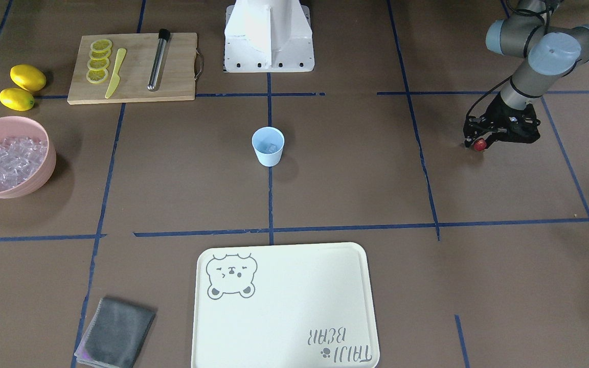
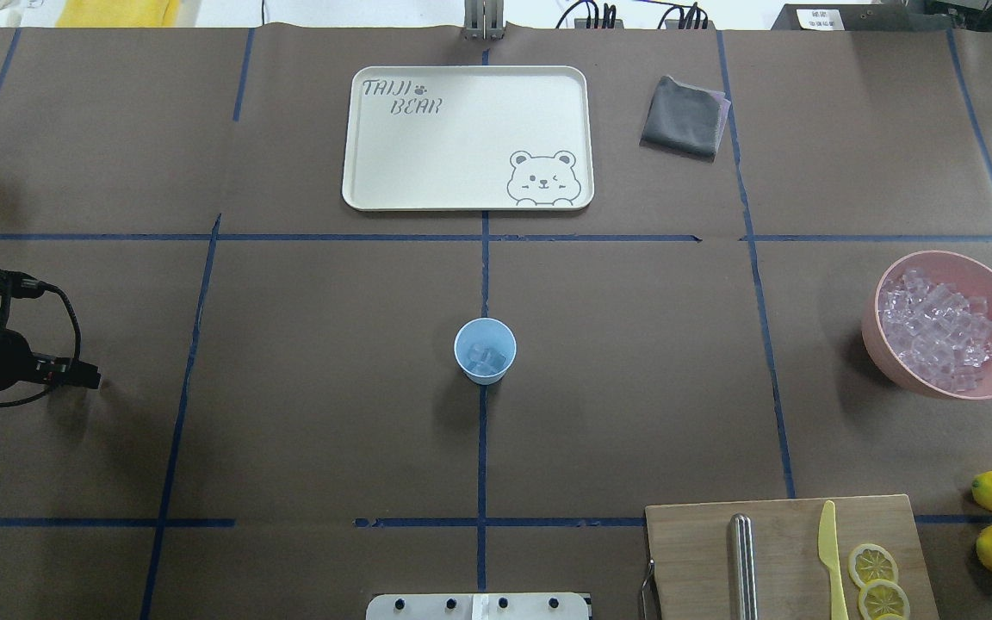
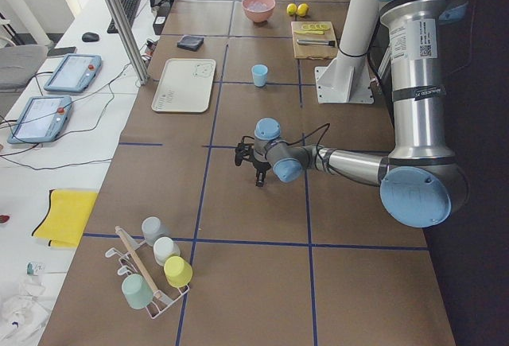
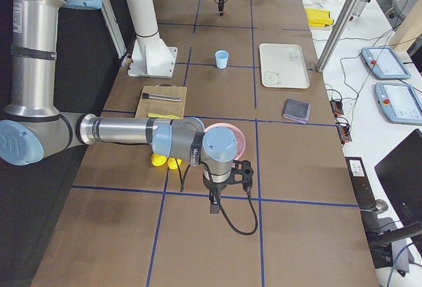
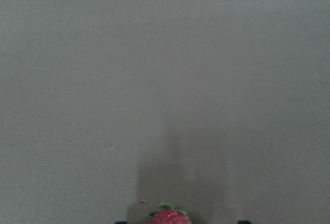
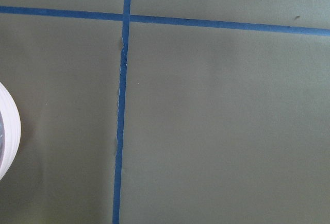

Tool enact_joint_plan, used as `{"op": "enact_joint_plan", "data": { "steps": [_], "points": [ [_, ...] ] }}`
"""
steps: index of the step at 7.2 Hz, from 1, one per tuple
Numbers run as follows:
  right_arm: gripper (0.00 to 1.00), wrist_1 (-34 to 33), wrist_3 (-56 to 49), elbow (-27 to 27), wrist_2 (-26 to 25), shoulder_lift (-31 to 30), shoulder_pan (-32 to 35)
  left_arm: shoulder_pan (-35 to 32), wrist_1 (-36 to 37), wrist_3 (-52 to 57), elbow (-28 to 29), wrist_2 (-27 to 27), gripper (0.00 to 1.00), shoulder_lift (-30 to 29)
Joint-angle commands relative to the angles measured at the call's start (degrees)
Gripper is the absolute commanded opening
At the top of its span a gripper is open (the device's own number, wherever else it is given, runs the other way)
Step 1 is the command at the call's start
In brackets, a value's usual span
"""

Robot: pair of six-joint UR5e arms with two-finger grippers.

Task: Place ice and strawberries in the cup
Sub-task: 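Close the left gripper on the strawberry and lift it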

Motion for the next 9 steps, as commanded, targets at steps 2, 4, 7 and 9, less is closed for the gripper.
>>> {"op": "enact_joint_plan", "data": {
  "steps": [2, 4, 7, 9],
  "points": [
    [1.0, 0.0, 0.0, 0.0, 0.0, -0.09, -0.04, -2.18, 0.38, 0.34, -4.67, -2.6, 0.0, 3.36],
    [1.0, 0.0, 0.0, 0.0, 0.0, -0.09, -0.04, -6.49, 4.13, 0.34, -10.71, -2.68, 0.0, 3.02],
    [1.0, 0.0, 0.0, -0.17, 0.09, -0.18, -0.04, -6.51, 29.13, 0.34, -22.23, -2.42, 0.0, -7.4],
    [1.0, 0.0, 0.0, -0.26, 0.09, -0.18, -0.04, -5.2, 47.04, -0.62, -23.49, -1.81, 0.0, -22.4]
  ]
}}
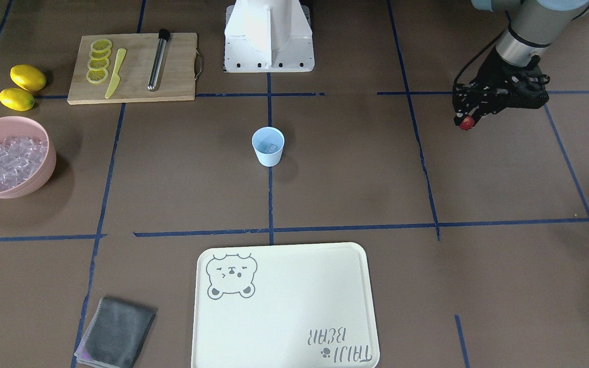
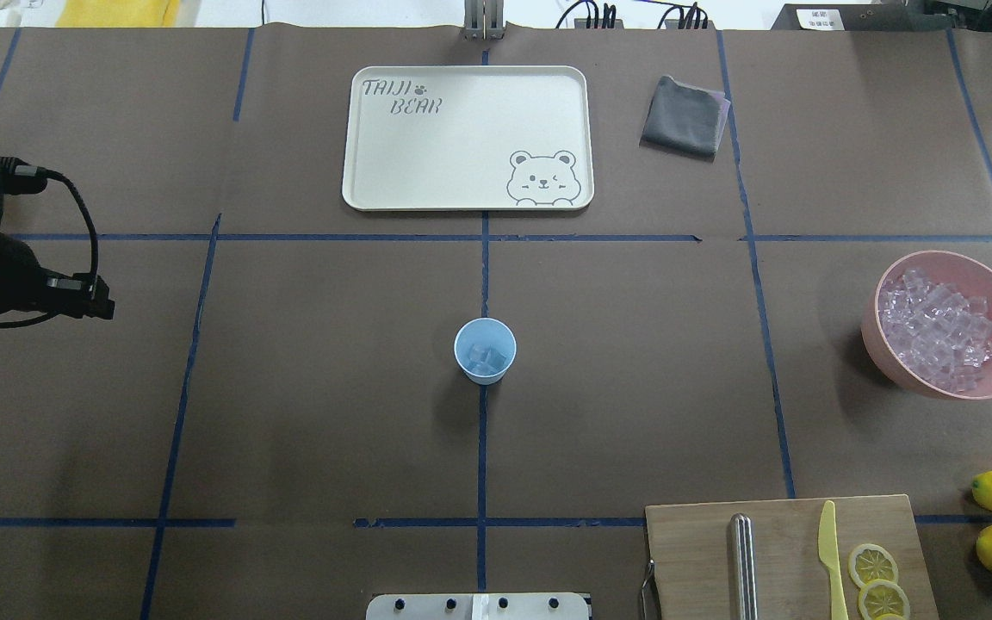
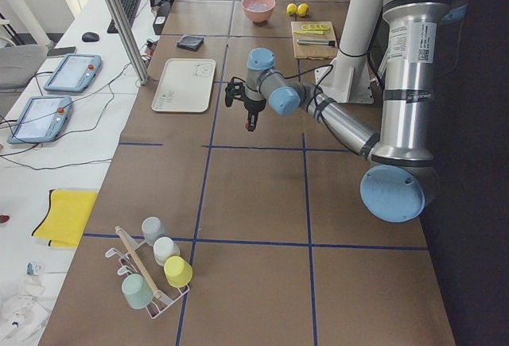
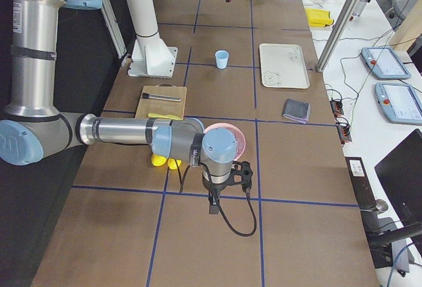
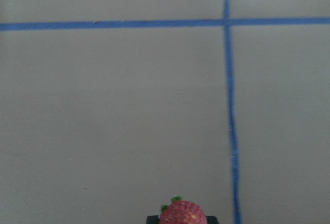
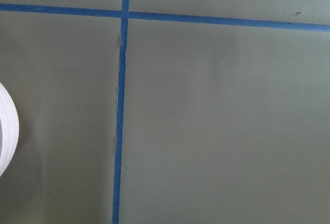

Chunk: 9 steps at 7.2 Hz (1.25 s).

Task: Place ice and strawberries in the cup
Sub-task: 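Carry the strawberry with the left gripper over the blue cup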

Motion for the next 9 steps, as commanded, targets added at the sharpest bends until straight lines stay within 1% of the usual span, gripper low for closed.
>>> {"op": "enact_joint_plan", "data": {
  "steps": [1, 2, 3, 4, 5, 6, 8, 9],
  "points": [
    [1.0, 0.05, 0.09, -0.13, 0.0, 0.0, 0.0, 2.7, 18.96, -1.37, -1.12, 0.53, 0.0, -15.42],
    [1.0, 0.05, 0.0, -0.14, 0.0, 0.0, 0.0, 4.9, 21.64, -4.68, -1.03, 0.53, 0.0, -19.05],
    [1.0, 0.05, 0.09, -0.14, -0.09, 0.0, 0.0, 7.53, 21.76, -8.19, -0.94, 1.14, 0.0, -20.65],
    [1.0, 0.05, 0.09, -0.14, -0.09, 0.0, 0.0, 11.04, 22.1, -11.71, -0.59, 4.19, 0.0, -22.85],
    [1.0, 0.05, 0.09, -0.14, -0.09, 0.0, 0.0, 13.68, 22.8, -13.92, -0.07, 5.44, 0.0, -24.52],
    [1.0, 0.05, 0.09, -0.14, -0.09, 0.0, 0.0, 15.01, 22.9, -17.16, 2.2, 5.97, 0.0, -27.76],
    [1.0, 0.05, 0.0, -0.22, -0.09, 0.0, 0.0, 19.22, 22.81, -21.92, 8.61, 11.06, 0.0, -33.82],
    [1.0, 0.05, 0.0, -0.14, -0.09, 0.0, 0.0, 19.51, 22.81, -23.51, 13.34, 11.51, 0.0, -37.68]
  ]
}}
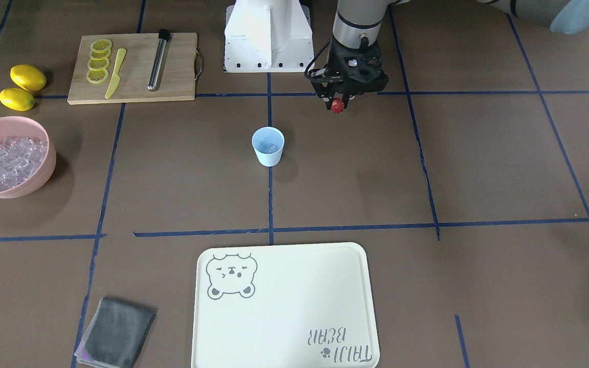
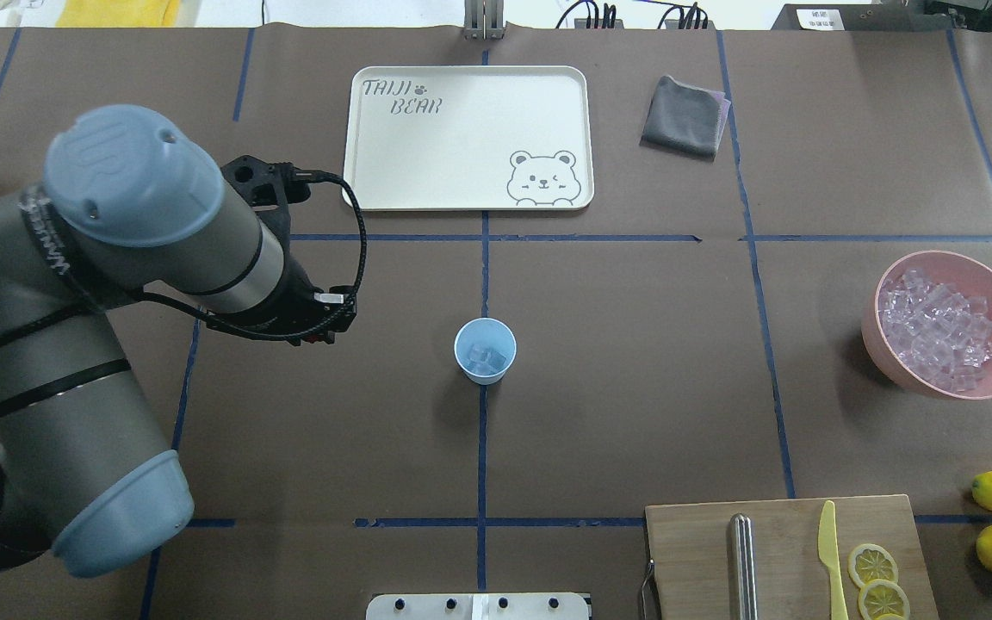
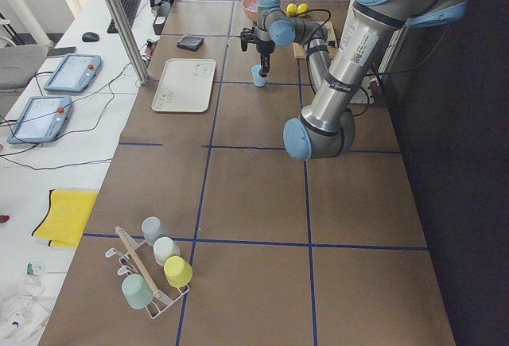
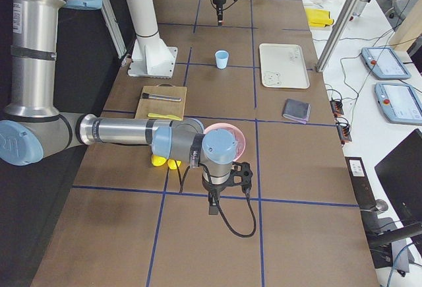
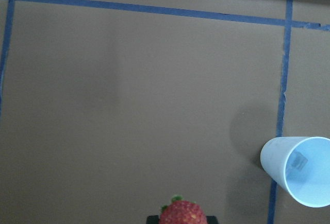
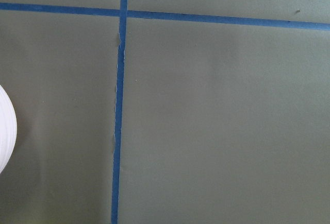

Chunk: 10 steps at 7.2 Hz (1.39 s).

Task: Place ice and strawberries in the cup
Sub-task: 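Carry the strawberry with the left gripper over the blue cup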

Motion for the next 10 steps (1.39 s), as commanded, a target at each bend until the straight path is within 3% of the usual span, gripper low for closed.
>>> {"op": "enact_joint_plan", "data": {
  "steps": [1, 3, 5, 6, 7, 8, 9, 10],
  "points": [
    [1.0, 0.0, -0.03, -0.05, 0.0, 0.0, 0.0, 1.33, -0.17, -3.73, 9.43, 2.54, 0.0, -7.74],
    [1.0, 0.0, -0.03, 0.04, 0.0, 0.0, 0.0, 3.96, -0.61, -6.63, 15.51, 3.34, 0.0, -12.76],
    [1.0, 0.0, 0.06, -0.05, 0.0, 0.0, 0.0, 5.36, -2.18, -8.13, 18.61, 5.08, 0.01, -14.1],
    [1.0, 0.0, 0.06, -0.05, 0.0, 0.0, 0.0, 5.73, -2.54, -8.23, 18.79, 5.27, 0.09, -14.19],
    [1.0, 0.0, 0.06, -0.05, 0.0, 0.09, 0.0, 5.73, -2.63, -8.92, 18.7, 5.19, 0.3, -14.27],
    [1.0, 0.0, 0.06, -0.05, 0.0, 0.0, 0.0, 5.73, -4.37, -9.11, 18.7, 5.18, 0.68, -14.19],
    [1.0, 0.0, -0.03, -0.05, 0.0, 0.0, 0.0, 5.73, -4.65, -9.89, 18.7, 5.18, 0.99, -14.19],
    [1.0, 0.0, -0.03, -0.05, 0.0, 0.0, 0.0, 5.73, -4.74, -10.59, 18.62, 5.18, 0.99, -14.19]
  ]
}}
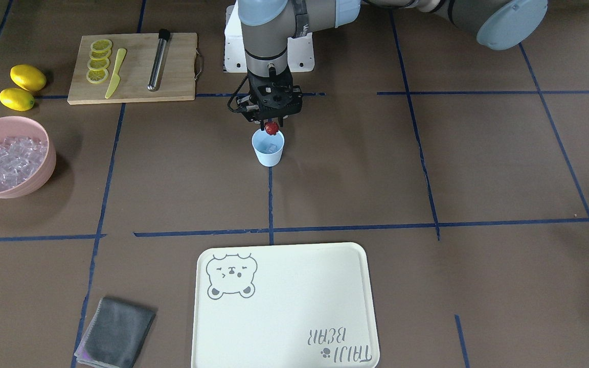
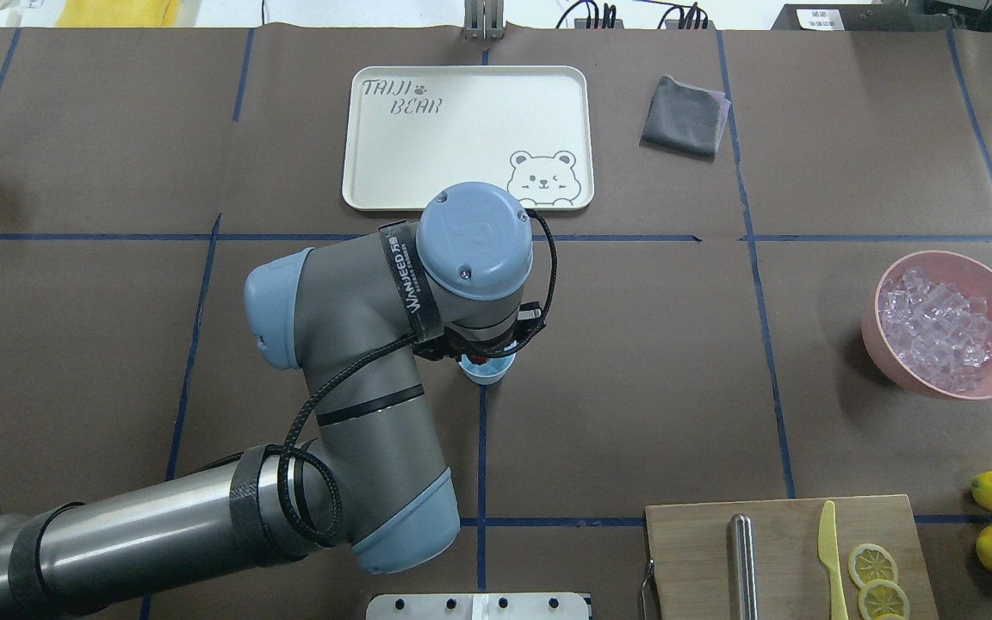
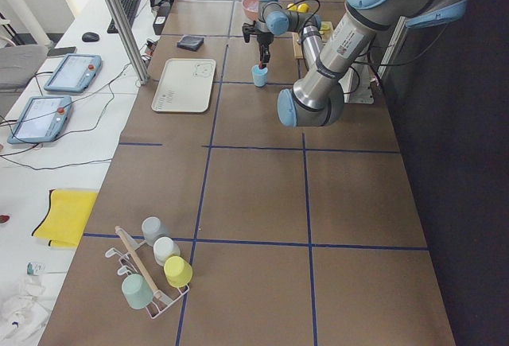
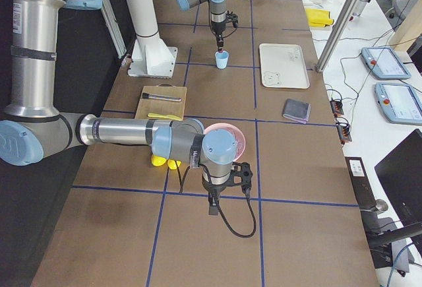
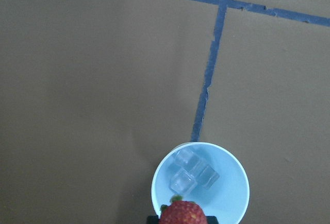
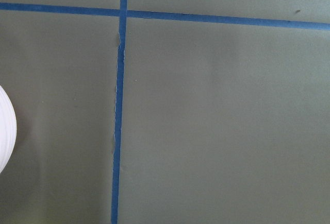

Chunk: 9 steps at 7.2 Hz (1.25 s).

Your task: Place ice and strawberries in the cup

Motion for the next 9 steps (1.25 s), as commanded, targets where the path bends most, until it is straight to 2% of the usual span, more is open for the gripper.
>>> {"op": "enact_joint_plan", "data": {
  "steps": [1, 3, 4, 5, 7, 9],
  "points": [
    [1.0, 0.0, -0.03, 0.0, 0.0, -0.01, 0.0, 0.02, -0.36, -0.82, -0.15, 0.01, 0.99, -0.08],
    [1.0, 0.0, -0.03, 0.0, 0.09, -0.01, 0.09, -0.5, 0.43, 1.28, -0.93, -0.17, 0.99, 0.79],
    [1.0, 0.0, -0.03, 0.0, 0.09, -0.01, 0.0, -1.99, 1.91, 6.86, -3.29, -0.43, 0.99, 2.88],
    [1.0, -0.09, -0.03, 0.0, 0.09, -0.01, 0.0, -5.13, 4.28, 14.83, -9.32, -3.04, 0.99, 8.3],
    [1.0, -0.09, -0.03, 0.0, 0.09, -0.1, 0.0, -14.44, 4.83, 32.67, -21.01, -9.99, 0.99, 22.78],
    [1.0, 0.0, 0.06, 0.0, 0.09, -0.19, 0.0, -23.92, 5.35, 50.68, -24.66, -15.0, 0.99, 32.48]
  ]
}}
